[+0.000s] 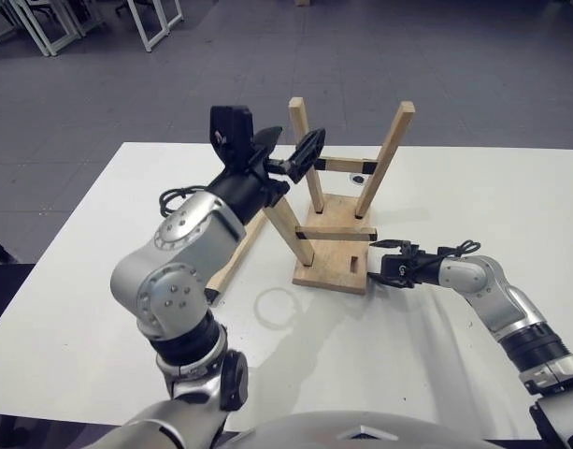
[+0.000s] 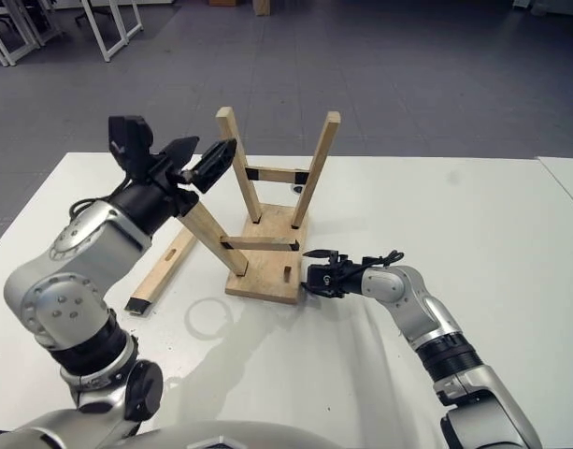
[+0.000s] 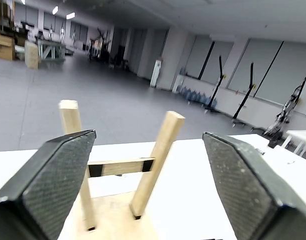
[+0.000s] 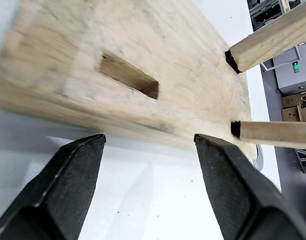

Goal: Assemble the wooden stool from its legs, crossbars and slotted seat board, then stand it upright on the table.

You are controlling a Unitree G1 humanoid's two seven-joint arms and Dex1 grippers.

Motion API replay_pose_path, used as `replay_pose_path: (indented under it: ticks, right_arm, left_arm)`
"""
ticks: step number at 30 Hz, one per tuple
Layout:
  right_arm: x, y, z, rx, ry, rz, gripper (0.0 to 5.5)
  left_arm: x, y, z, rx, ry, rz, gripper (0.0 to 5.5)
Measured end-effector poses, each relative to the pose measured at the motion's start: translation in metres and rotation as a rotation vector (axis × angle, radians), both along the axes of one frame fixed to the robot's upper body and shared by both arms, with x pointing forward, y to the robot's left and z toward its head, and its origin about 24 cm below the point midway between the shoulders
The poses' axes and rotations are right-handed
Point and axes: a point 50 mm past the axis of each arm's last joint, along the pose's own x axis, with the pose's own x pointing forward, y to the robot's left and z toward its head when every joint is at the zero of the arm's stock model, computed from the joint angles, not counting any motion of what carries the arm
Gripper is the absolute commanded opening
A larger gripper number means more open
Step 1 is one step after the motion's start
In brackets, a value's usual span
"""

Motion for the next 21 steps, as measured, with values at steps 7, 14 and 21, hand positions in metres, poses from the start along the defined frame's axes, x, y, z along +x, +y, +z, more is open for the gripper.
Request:
replay_pose_path:
  ticks: [7, 14, 21]
  right_arm:
    - [-0.002, -0.001, 0.002, 0.005, -0.021, 0.0, 3.3]
    - [-0.003, -0.001, 0.002, 0.01, -0.013, -0.01, 3.3]
    - [-0.003, -0.016, 0.005, -0.009, -0.004, -0.07, 3.3]
  left_arm:
    - [0.021, -0.002, 0.036, 0.011, -0.143, 0.037, 3.97]
    - [-0.008, 0.012, 0.108, 0.121, -0.525, 0.069, 3.97]
    - [-0.026, 0.06, 0.048, 0.338, -0.364, 0.227, 3.97]
